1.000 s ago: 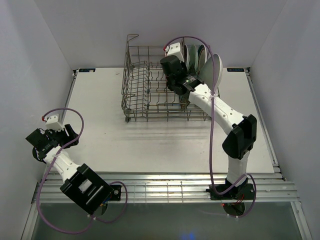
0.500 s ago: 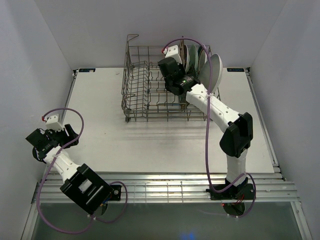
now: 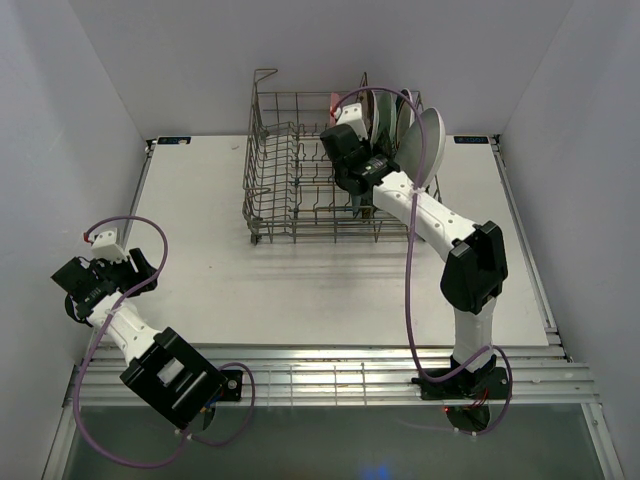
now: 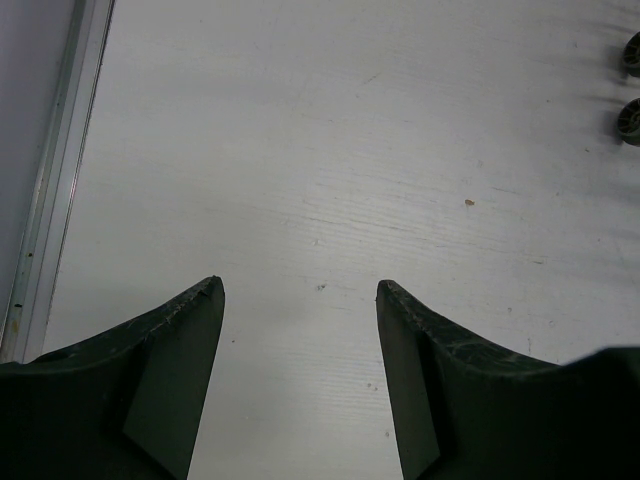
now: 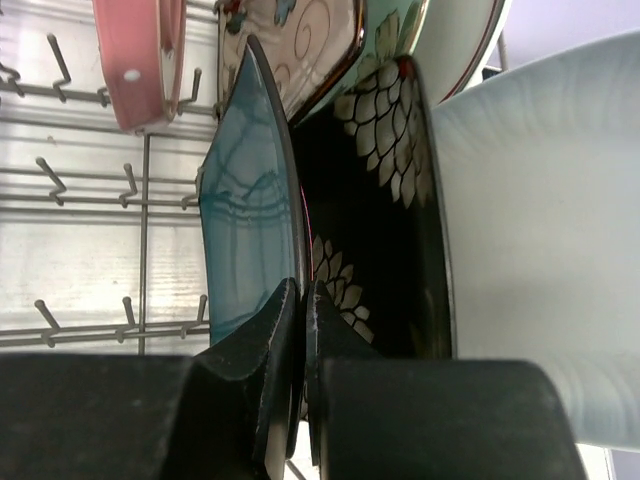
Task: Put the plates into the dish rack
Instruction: Insert the plate into the dish rack.
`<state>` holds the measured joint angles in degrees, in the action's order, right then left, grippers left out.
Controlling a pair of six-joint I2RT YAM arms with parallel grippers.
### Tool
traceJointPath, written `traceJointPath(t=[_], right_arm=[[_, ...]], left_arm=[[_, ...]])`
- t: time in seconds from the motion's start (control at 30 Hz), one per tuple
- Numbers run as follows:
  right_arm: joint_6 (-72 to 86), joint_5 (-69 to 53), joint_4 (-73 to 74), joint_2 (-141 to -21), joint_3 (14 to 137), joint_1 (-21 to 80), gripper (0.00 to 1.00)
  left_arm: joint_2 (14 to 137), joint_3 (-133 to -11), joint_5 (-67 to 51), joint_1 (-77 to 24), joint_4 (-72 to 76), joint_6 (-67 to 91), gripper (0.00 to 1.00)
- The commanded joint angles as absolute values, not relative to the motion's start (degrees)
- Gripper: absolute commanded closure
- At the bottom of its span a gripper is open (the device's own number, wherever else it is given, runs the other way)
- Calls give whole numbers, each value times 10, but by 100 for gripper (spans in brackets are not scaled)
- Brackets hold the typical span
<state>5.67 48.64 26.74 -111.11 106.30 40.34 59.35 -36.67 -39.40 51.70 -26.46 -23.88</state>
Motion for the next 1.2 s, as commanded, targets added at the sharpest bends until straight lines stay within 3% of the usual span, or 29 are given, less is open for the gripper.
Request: traceJointPath(t=[0.0,0.4,0.63,0.9,1.17], right_arm=[[74,518,198,-1074,1057,397,92],[112,514,192,-1058,1002,397,92],[122,522,190,-1042,972,397,85],[120,516,184,-1016,953,398,75],[113,509,192,-995,962,406,56]], left_arm=[[578,-366,-405,520,-252,-236,27],[577,-366,-405,521,-252,-235,27],[577,-366,-406,520,-252,-236,27],[576,-365,-405,520,-251,-235,27],[577,-366,-406,520,-251,-235,27]])
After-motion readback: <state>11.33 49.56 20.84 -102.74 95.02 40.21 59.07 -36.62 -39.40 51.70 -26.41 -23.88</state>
